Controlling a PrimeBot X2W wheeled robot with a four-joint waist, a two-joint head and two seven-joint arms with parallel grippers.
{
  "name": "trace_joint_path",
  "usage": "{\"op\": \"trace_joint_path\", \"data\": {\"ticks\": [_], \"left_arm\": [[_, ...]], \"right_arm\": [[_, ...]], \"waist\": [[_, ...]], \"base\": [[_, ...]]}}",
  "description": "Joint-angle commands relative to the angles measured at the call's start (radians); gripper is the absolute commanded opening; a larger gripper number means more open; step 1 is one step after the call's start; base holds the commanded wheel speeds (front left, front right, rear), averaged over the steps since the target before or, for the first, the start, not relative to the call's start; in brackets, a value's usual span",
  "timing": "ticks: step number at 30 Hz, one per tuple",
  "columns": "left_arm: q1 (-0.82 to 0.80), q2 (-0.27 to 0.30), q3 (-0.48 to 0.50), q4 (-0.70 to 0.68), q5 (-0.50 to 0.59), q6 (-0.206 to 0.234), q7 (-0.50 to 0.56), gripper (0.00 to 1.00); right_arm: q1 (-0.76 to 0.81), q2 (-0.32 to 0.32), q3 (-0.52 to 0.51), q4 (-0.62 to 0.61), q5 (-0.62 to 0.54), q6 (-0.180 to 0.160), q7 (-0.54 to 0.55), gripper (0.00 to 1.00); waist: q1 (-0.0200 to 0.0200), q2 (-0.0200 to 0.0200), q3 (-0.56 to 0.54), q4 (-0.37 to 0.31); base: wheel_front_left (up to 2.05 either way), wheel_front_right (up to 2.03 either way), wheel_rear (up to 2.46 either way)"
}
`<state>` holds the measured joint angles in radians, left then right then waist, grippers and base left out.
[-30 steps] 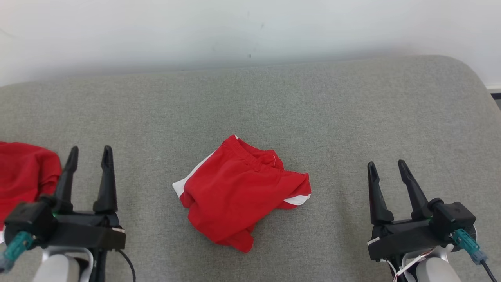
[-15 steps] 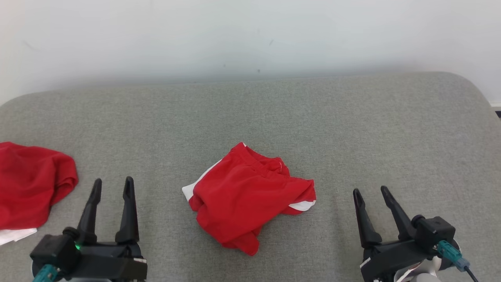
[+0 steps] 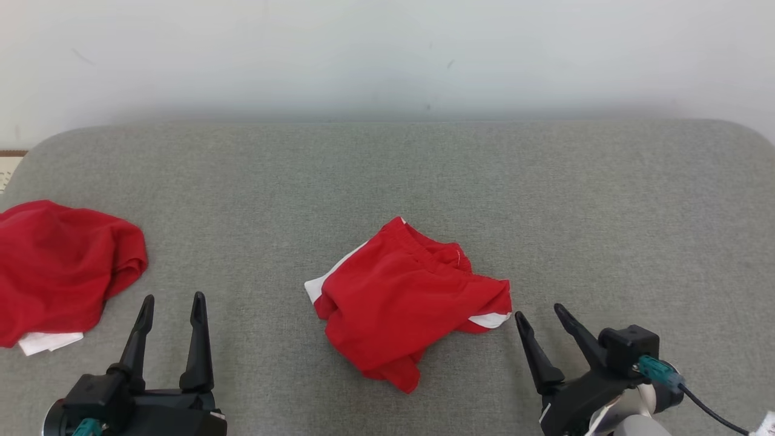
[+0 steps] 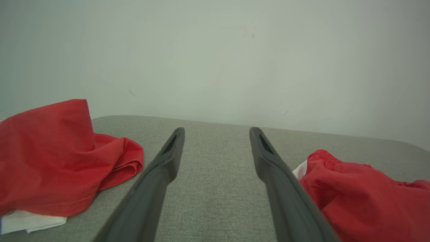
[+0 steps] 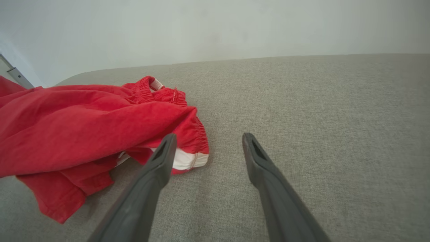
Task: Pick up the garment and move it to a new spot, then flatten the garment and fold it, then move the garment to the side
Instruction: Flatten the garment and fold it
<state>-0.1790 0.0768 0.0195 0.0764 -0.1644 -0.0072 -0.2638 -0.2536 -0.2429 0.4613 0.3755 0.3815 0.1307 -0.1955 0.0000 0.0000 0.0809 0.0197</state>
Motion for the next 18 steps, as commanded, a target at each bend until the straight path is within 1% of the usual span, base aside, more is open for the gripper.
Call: {"op": "trace_joint_path", "data": {"ticks": [1,8,13,16,17,18], "left_arm": [[0.017,-0.005,0.005,-0.004,0.001,0.001,-0.002,1.00],[0.016,-0.016,0.012,-0.007,-0.009,-0.007,-0.002,1.00],[0.013,-0.021,0.006,-0.001,-0.015,-0.009,-0.002,1.00],[0.009,-0.023,0.006,0.002,-0.018,-0.011,-0.002,1.00],[0.010,-0.024,0.007,0.002,-0.018,-0.011,-0.002,1.00],[0.010,-0.024,0.008,0.003,-0.019,-0.011,-0.002,1.00]], "right_arm": [[-0.014,-0.005,0.014,0.012,0.016,0.000,0.006,1.00],[-0.087,-0.028,0.088,0.104,0.042,0.000,0.026,1.00],[-0.138,-0.031,0.144,0.192,0.085,0.000,0.045,1.00],[-0.170,-0.030,0.174,0.239,0.115,0.000,0.038,1.00],[-0.180,-0.032,0.183,0.253,0.127,0.000,0.034,0.96],[-0.190,-0.035,0.196,0.269,0.134,0.000,0.032,0.77]], "waist": [[0.0000,0.0000,0.002,0.008],[0.0000,0.0000,0.007,0.038],[0.0000,0.0000,0.012,0.061],[0.0000,0.0000,0.014,0.072],[0.0000,0.0000,0.015,0.074],[0.0000,0.0000,0.016,0.076]], "base": [[0.00,0.00,0.00],[0.00,0.00,0.00],[0.00,0.00,0.00],[0.00,0.00,0.00],[0.00,0.00,0.00],[0.00,0.00,0.00]]}}
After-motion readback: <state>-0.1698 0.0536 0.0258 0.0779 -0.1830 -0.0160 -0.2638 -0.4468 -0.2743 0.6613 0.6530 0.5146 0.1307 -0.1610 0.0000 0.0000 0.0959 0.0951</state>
